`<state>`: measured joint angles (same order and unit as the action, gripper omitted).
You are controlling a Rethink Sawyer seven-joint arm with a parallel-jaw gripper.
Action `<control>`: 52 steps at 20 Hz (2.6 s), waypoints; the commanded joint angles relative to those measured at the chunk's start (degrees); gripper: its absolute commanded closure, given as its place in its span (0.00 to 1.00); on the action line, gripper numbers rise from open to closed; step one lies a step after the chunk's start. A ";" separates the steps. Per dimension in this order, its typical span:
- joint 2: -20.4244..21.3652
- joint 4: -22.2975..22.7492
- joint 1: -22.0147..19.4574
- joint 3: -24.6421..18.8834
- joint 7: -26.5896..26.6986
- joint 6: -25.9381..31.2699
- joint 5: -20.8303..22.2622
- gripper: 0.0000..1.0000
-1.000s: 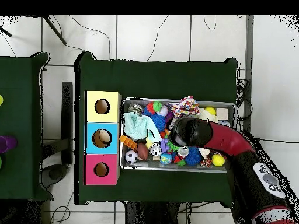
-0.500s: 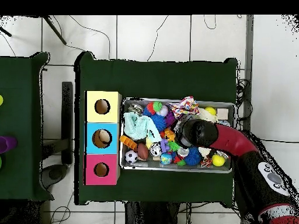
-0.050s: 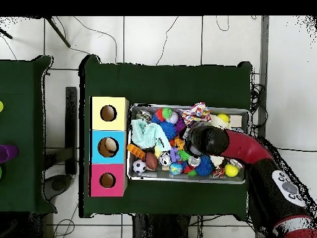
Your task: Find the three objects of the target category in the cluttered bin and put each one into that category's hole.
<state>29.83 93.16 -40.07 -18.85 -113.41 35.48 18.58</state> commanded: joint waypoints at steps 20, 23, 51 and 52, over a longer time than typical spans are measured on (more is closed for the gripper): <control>-9.22 -20.55 3.48 -5.42 14.46 21.52 4.13 0.00; -11.04 -25.26 3.91 -5.36 15.58 24.53 4.53 0.00; -2.41 -14.33 1.99 -5.70 11.40 16.95 6.82 0.00; -1.43 -15.14 2.58 -5.62 11.58 19.24 6.48 0.00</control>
<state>21.16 69.24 -36.90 -23.66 -110.65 56.54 23.25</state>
